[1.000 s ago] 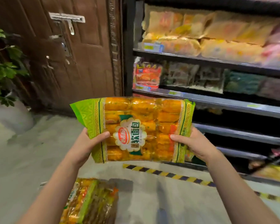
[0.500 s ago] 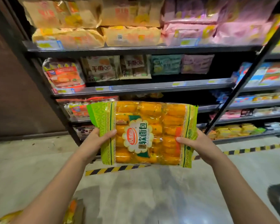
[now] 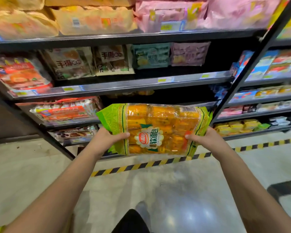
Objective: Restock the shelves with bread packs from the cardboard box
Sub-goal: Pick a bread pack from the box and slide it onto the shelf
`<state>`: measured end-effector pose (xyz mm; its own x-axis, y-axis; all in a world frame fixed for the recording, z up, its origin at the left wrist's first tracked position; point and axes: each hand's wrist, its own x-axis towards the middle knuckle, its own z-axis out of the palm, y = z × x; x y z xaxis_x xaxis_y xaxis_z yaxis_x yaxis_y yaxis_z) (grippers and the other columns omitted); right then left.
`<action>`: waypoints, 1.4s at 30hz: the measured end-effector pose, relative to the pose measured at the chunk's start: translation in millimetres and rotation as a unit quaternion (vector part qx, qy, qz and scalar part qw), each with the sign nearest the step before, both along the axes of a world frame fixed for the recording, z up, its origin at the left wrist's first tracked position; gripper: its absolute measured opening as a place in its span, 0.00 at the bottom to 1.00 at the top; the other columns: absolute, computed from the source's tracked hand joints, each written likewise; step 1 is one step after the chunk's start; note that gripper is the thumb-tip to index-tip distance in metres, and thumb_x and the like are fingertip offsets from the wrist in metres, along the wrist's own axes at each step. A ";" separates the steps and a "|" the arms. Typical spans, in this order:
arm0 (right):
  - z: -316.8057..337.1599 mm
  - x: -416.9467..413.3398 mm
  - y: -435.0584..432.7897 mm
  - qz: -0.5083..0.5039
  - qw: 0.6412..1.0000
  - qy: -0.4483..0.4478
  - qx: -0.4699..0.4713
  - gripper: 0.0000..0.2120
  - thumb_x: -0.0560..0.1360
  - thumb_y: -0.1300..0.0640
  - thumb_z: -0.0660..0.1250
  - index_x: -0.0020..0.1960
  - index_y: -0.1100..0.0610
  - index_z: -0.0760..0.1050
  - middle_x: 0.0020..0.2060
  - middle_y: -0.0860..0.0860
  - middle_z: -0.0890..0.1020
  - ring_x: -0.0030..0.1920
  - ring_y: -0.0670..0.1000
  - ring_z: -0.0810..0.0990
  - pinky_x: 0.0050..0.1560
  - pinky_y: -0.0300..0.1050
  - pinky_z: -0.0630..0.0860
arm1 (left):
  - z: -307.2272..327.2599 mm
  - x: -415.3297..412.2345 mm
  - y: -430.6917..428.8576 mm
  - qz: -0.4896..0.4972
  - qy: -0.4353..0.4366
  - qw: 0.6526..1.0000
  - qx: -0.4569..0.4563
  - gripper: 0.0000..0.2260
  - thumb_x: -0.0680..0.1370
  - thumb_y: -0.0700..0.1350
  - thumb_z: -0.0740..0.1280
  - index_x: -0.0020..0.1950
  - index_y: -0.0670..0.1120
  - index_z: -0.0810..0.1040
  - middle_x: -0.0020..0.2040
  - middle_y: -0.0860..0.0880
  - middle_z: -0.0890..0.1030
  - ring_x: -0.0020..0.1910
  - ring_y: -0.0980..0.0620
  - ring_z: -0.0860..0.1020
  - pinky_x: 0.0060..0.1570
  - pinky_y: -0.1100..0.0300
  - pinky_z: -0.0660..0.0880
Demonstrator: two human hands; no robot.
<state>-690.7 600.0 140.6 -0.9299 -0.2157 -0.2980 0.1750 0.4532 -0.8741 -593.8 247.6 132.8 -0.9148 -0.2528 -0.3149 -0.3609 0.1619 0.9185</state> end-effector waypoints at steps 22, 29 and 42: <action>-212.8 -182.0 15.8 -0.128 0.982 -0.136 -0.003 0.13 0.71 0.65 0.79 0.51 0.52 0.82 0.45 0.51 0.85 0.48 0.54 0.81 0.53 0.51 0.76 | -209.9 -148.2 70.3 0.192 -0.093 0.975 0.055 0.15 0.74 0.37 0.76 0.52 0.57 0.81 0.48 0.57 0.85 0.50 0.55 0.81 0.44 0.63 0.74; -320.4 -230.5 52.3 -0.065 0.984 -0.165 -0.007 0.13 0.74 0.63 0.77 0.52 0.48 0.80 0.49 0.48 0.84 0.49 0.47 0.80 0.56 0.49 0.71 | -319.2 -175.0 112.6 0.213 -0.104 0.969 0.065 0.23 0.70 0.43 0.79 0.65 0.49 0.82 0.57 0.52 0.86 0.57 0.52 0.83 0.58 0.54 0.78; -535.0 -283.9 64.0 0.051 0.988 -0.142 -0.031 0.16 0.70 0.48 0.79 0.57 0.46 0.84 0.51 0.45 0.87 0.54 0.48 0.84 0.63 0.56 0.77 | -532.8 -225.8 107.0 0.169 -0.112 0.976 0.079 0.20 0.77 0.39 0.74 0.67 0.51 0.79 0.56 0.58 0.85 0.51 0.67 0.82 0.46 0.75 0.75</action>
